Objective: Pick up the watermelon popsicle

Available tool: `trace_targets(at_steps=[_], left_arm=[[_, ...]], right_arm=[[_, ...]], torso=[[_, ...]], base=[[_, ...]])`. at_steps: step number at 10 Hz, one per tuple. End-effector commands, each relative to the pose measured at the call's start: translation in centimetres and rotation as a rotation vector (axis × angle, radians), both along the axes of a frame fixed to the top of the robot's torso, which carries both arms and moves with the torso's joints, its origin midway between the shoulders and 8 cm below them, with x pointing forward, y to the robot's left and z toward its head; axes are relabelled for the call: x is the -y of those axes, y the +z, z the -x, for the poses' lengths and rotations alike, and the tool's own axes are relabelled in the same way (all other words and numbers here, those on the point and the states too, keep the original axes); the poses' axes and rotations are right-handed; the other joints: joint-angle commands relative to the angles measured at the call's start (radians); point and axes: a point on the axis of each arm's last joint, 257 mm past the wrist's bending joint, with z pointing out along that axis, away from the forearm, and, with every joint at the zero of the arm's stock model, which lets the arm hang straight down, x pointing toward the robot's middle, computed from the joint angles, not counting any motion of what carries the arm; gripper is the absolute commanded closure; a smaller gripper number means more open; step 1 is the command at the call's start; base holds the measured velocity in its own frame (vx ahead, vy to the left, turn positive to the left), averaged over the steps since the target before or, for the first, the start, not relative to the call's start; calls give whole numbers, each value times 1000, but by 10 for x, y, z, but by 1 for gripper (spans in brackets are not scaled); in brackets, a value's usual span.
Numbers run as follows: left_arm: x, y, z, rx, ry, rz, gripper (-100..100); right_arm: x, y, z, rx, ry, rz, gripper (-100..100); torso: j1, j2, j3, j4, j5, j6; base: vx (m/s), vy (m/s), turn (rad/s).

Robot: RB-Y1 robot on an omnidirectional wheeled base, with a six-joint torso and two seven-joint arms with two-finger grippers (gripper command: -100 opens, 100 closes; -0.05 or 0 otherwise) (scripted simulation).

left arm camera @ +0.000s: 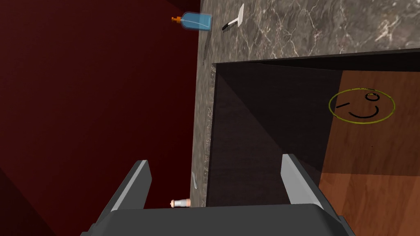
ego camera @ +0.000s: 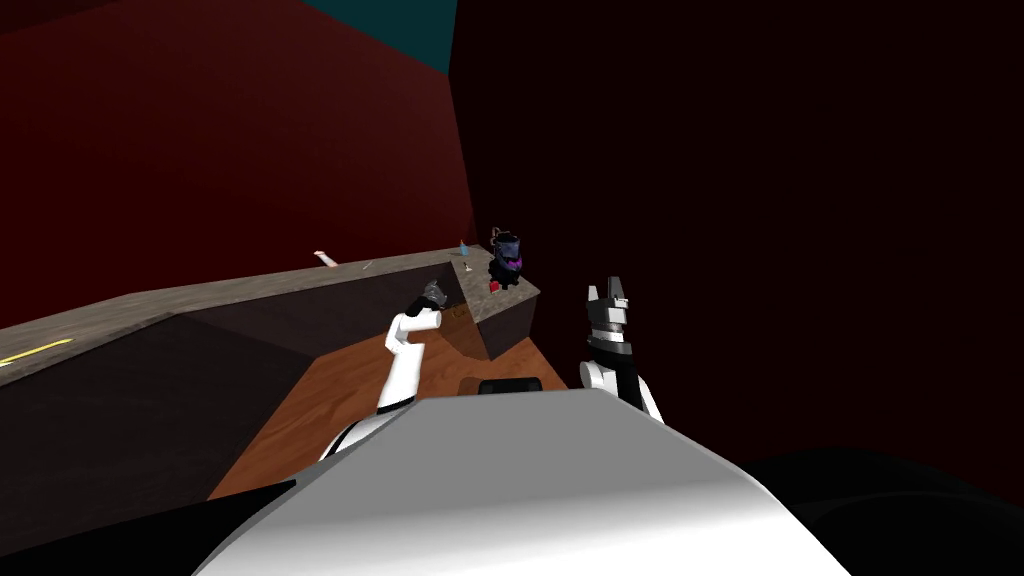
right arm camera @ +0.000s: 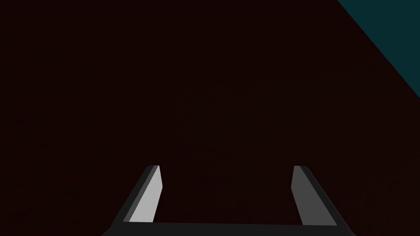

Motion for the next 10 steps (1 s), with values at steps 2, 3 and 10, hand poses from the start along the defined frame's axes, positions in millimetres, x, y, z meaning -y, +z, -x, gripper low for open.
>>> trace_targets(at_steps=[2, 3, 10], left_arm=[[-6, -11, -8, -54, 32, 58, -100], [-7, -16, -7, -73, 36, 63, -100], [-18, -42, -23, -215, 137, 232, -100]], right_arm=[[0, 0, 0, 0, 0, 0, 0], [0, 0, 0, 0, 0, 0, 0], [0, 0, 0, 0, 0, 0, 0]], torso=[[0, 0, 0, 0, 0, 1], [0, 0, 0, 0, 0, 0], [0, -1, -1, 0, 0, 0]], base=[[-20, 17, -94], [-5, 11, 11], [-4, 12, -67]])
